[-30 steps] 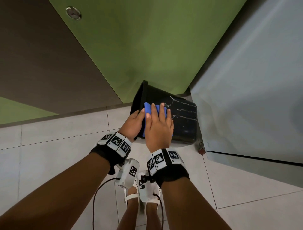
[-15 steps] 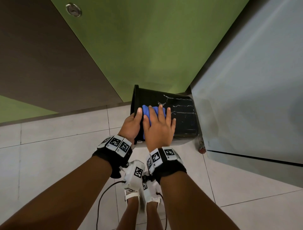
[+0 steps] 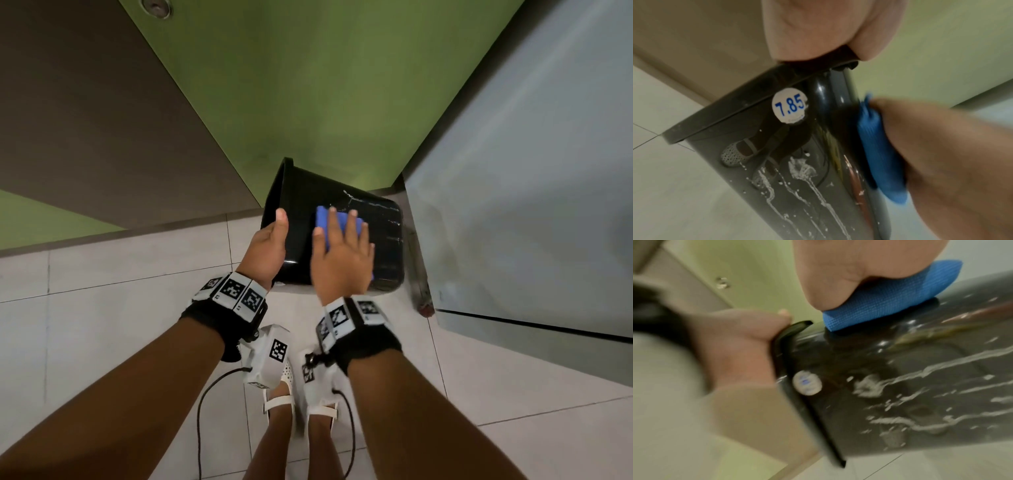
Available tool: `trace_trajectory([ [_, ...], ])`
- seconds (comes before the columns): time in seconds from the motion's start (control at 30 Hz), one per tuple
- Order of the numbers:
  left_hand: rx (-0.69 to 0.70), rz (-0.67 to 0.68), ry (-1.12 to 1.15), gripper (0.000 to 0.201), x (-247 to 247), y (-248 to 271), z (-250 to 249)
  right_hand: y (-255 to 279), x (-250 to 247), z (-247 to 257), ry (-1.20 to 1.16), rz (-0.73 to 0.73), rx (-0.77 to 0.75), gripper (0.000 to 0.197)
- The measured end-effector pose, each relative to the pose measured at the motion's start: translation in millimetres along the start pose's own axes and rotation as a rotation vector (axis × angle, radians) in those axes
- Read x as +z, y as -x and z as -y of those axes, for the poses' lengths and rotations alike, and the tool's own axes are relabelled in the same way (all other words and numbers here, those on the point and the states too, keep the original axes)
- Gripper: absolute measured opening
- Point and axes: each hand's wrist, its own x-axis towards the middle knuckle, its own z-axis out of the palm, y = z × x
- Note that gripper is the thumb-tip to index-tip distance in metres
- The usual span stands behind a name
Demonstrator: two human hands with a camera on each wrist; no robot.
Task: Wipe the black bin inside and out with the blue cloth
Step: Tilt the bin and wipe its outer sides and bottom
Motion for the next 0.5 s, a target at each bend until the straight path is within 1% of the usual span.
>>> trace_trajectory([
  [0.1, -0.023, 0.063, 0.089, 0.048, -1, 1, 0, 15, 8, 20, 0.023, -0.052, -0.149, 0.052],
  [0.17, -0.011, 0.077, 0.098, 0.045, -1, 1, 3, 8, 3, 17, 0.041, -0.067, -0.165, 0.050],
  [0.23, 0.036, 0.047, 0.060, 0.039, -2, 1, 8, -8, -5, 2, 0.053, -0.016, -0.110, 0.048],
  [0.3, 0.058, 0.051, 0.026, 0.037, -5, 5, 9, -28, -15, -18, 0.025, 0.037, 0.017, 0.049],
  [0.37, 0.076, 0.078, 0.006, 0.048, -10, 9, 13, -43, -24, -35, -0.011, 0.089, 0.160, 0.051],
  [0.43, 0.100, 0.090, 0.003, 0.050, -14, 12, 14, -47, -27, -41, -0.020, 0.113, 0.262, 0.051],
  [0.47, 0.108, 0.088, 0.004, 0.048, -14, 12, 13, -44, -25, -37, -0.014, 0.115, 0.266, 0.052],
  [0.5, 0.103, 0.073, 0.003, 0.043, -13, 9, 13, -38, -22, -29, -0.008, 0.110, 0.227, 0.052],
])
